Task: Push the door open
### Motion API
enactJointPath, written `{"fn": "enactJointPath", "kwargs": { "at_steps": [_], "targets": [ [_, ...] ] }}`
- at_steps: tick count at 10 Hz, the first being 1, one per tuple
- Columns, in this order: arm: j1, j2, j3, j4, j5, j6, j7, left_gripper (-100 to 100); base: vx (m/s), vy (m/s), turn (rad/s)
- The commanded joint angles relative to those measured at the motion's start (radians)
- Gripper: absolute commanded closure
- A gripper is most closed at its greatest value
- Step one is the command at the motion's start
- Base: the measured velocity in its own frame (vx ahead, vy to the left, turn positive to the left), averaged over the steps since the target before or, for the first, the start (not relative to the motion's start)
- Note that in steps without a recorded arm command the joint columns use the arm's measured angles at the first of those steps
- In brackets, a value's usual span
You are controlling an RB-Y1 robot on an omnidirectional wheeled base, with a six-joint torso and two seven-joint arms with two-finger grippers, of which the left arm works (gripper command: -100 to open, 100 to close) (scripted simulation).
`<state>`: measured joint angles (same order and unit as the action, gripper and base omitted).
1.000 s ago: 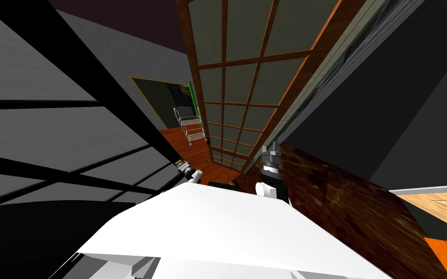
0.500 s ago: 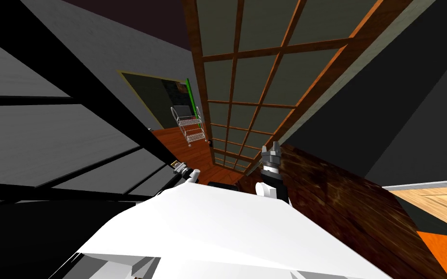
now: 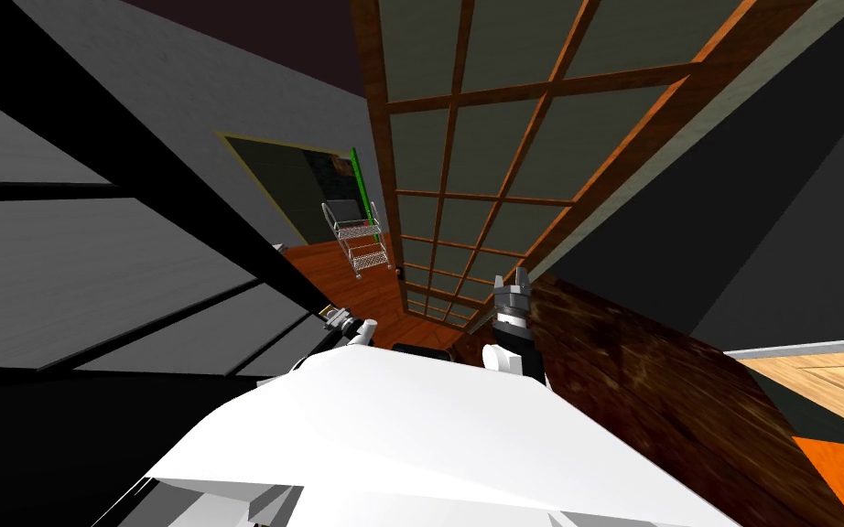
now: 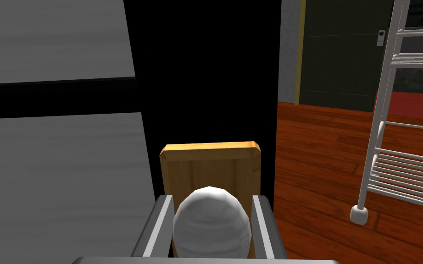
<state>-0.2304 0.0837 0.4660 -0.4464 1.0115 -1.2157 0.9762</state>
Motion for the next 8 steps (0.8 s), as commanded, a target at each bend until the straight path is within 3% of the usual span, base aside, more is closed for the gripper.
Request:
{"fn": "enactJointPath", "kwargs": {
  "at_steps": [1,2,4,5,7,8],
  "targets": [
    [0.032,-0.008,0.007,-0.050,0.005,0.010,-0.015,100,-0.015,-0.039,0.001],
    [0.028,-0.004,0.029,-0.066,0.025,-0.005,-0.022,100,0.032,0.081,-0.075],
    [0.028,-0.004,0.029,-0.066,0.025,-0.005,-0.022,100,0.041,0.105,-0.021],
    [0.025,-0.001,0.051,-0.062,0.044,-0.021,-0.029,100,0.076,0.141,-0.050],
    [0.025,-0.001,0.051,-0.043,0.044,-0.021,-0.029,100,0.063,0.107,-0.014],
    [0.025,-0.001,0.051,-0.062,0.044,-0.021,-0.029,100,0.021,0.019,0.017]
  ]
}}
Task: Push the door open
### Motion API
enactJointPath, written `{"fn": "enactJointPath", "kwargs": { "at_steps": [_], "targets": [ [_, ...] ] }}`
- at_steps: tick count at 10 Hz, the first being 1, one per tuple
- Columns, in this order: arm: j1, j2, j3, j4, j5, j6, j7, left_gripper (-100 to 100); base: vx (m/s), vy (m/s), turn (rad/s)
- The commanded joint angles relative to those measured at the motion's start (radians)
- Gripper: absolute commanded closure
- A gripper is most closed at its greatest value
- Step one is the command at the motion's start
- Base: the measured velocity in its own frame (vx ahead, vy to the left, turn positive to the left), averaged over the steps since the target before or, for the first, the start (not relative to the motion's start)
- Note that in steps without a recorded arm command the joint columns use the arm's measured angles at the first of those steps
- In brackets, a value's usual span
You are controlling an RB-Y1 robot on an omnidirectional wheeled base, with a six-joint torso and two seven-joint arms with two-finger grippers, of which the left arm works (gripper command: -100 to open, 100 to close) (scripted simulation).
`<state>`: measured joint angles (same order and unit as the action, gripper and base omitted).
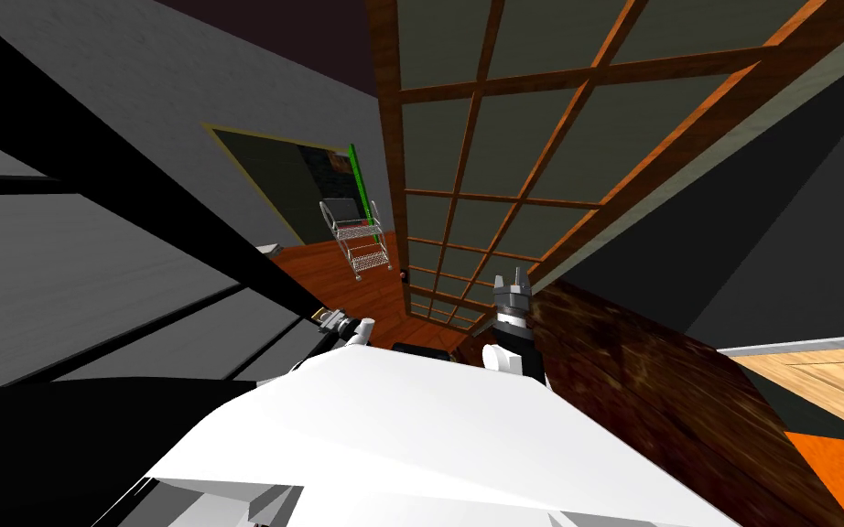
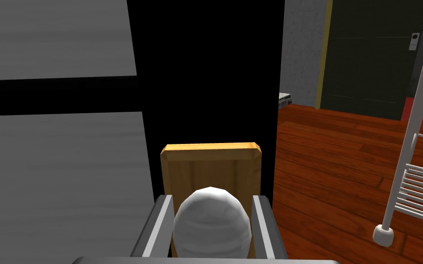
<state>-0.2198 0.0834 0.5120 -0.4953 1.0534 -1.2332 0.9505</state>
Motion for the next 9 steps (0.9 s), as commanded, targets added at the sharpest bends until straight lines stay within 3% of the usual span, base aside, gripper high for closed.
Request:
{"fn": "enactJointPath", "kwargs": {
  "at_steps": [1,4,5,7,8,9],
  "targets": [
    [0.010,0.000,0.034,-0.007,0.028,-0.024,-0.013,100,0.057,0.127,-0.094],
    [0.010,0.000,0.034,-0.007,0.028,-0.024,-0.013,100,0.045,0.088,-0.012],
    [0.006,-0.002,0.061,-0.002,0.053,-0.044,-0.022,100,0.076,0.155,-0.068],
    [0.006,-0.002,0.061,-0.002,0.053,-0.044,-0.022,100,0.050,0.121,-0.033],
    [0.002,-0.005,0.086,0.002,0.074,-0.062,-0.030,100,0.070,0.162,-0.060],
    [0.002,-0.005,0.086,0.002,0.074,-0.062,-0.030,100,0.051,0.169,-0.043]
  ]
}}
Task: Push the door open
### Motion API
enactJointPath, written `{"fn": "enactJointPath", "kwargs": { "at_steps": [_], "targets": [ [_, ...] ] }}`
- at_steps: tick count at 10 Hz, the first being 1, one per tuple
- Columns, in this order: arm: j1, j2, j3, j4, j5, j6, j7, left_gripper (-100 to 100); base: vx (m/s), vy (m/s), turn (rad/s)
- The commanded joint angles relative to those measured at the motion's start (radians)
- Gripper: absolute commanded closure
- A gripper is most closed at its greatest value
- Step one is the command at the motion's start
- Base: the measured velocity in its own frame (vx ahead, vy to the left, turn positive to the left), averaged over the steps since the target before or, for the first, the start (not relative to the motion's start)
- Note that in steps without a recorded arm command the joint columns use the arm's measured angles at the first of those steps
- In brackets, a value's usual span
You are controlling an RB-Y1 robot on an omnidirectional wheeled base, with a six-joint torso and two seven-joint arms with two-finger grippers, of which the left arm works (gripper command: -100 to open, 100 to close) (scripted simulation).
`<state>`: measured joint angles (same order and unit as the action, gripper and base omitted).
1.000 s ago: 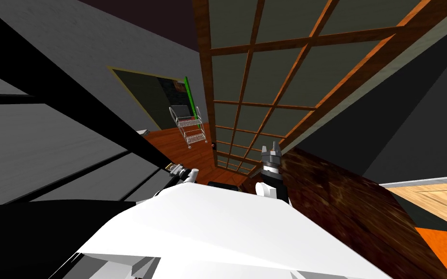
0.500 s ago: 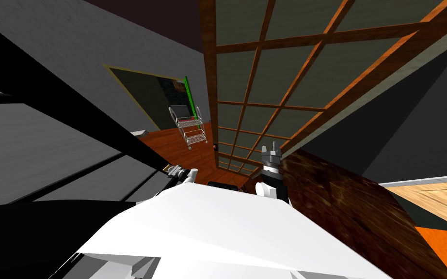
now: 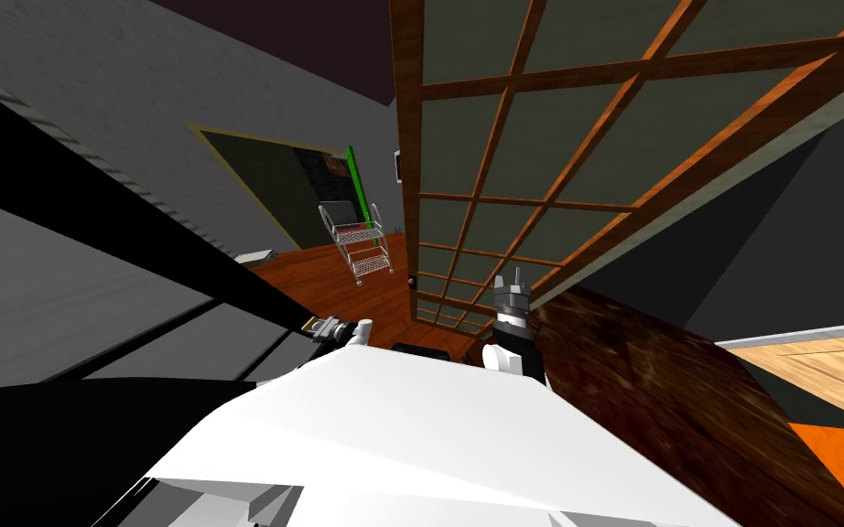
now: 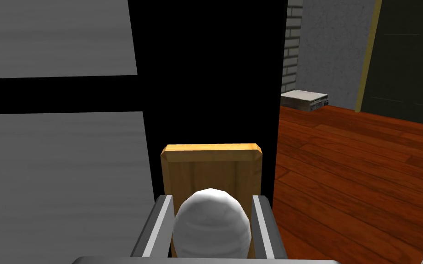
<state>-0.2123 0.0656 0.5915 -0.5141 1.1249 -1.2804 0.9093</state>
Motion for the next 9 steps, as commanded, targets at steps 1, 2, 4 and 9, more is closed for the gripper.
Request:
{"fn": "enactJointPath", "kwargs": {
  "at_steps": [1,2,4,9],
  "targets": [
    [-0.008,0.010,0.022,0.024,0.017,-0.026,0.006,100,0.062,0.172,-0.042],
    [-0.009,0.007,0.030,0.025,0.024,-0.032,0.004,100,0.074,0.172,-0.033],
    [-0.017,0.009,0.033,0.045,0.027,-0.035,0.011,100,0.060,0.147,-0.012],
    [-0.021,0.022,0.091,0.052,0.088,-0.095,-0.002,100,0.016,0.206,-0.034]
  ]
}}
